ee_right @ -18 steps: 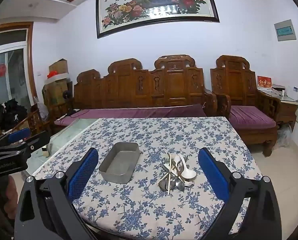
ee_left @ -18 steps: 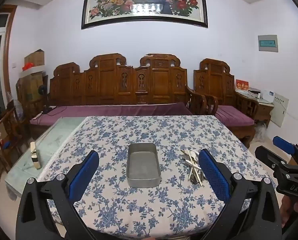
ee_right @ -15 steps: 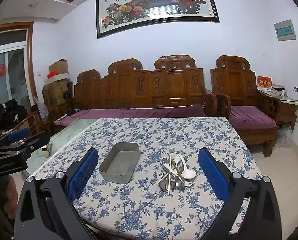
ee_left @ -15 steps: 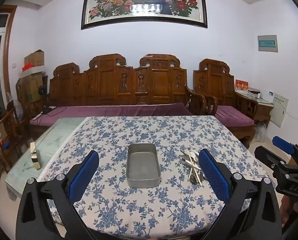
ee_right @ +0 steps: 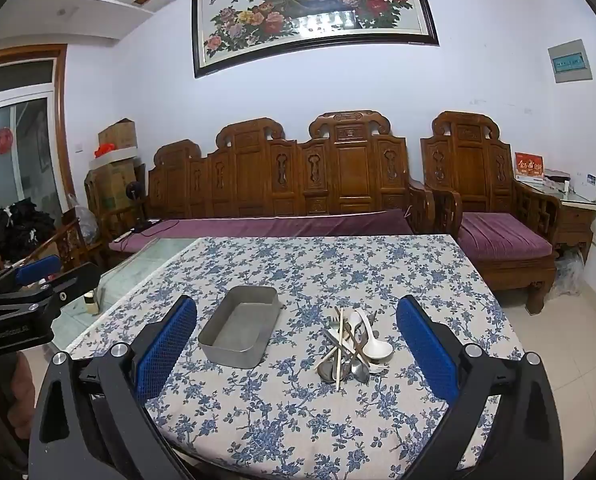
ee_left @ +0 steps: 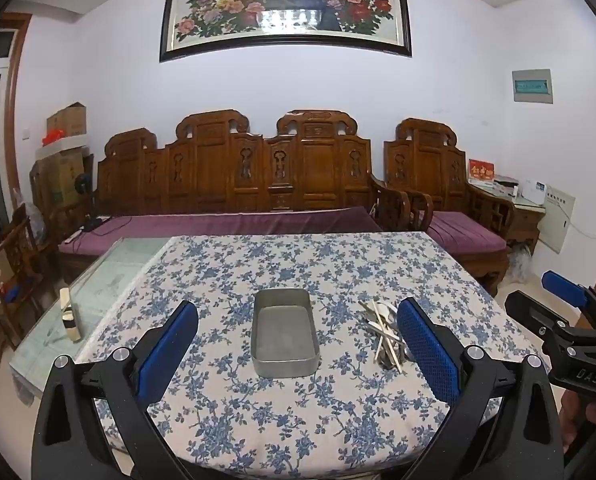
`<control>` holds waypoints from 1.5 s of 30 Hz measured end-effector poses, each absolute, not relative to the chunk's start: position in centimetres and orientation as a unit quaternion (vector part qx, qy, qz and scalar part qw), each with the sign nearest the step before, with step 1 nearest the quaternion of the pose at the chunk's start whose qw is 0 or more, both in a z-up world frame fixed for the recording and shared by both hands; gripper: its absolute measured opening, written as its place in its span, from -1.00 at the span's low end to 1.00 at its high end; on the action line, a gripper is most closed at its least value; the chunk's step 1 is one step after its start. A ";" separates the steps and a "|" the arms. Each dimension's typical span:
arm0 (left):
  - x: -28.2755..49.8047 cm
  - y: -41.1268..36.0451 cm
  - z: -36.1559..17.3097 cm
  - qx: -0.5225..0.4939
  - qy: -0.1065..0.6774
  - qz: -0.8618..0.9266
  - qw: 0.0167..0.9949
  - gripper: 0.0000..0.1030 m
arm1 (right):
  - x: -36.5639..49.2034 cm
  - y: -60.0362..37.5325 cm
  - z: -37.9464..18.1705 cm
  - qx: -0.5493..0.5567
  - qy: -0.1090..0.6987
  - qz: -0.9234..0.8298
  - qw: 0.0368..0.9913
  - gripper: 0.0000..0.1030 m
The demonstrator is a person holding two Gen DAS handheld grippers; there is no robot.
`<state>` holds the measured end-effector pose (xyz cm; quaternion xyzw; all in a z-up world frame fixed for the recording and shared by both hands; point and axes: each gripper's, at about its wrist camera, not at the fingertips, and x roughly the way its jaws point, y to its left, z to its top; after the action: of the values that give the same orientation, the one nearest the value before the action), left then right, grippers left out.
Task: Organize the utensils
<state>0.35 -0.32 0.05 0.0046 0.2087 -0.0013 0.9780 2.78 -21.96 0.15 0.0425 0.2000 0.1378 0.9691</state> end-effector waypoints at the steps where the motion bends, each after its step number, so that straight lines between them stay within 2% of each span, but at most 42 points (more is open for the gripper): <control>1: 0.3 -0.3 0.1 0.005 0.209 -0.001 0.978 0.88 | 2.8 -21.9 0.1 0.043 0.200 0.138 0.969 0.95; 45: -0.5 -0.9 1.0 0.008 0.206 -0.011 0.979 0.88 | 2.8 -21.8 0.6 0.044 0.201 0.139 0.969 0.95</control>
<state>-0.55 -0.89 1.05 0.0075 0.2055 -0.0113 0.9786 2.75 -21.77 0.56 0.0444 0.2008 0.1394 0.9686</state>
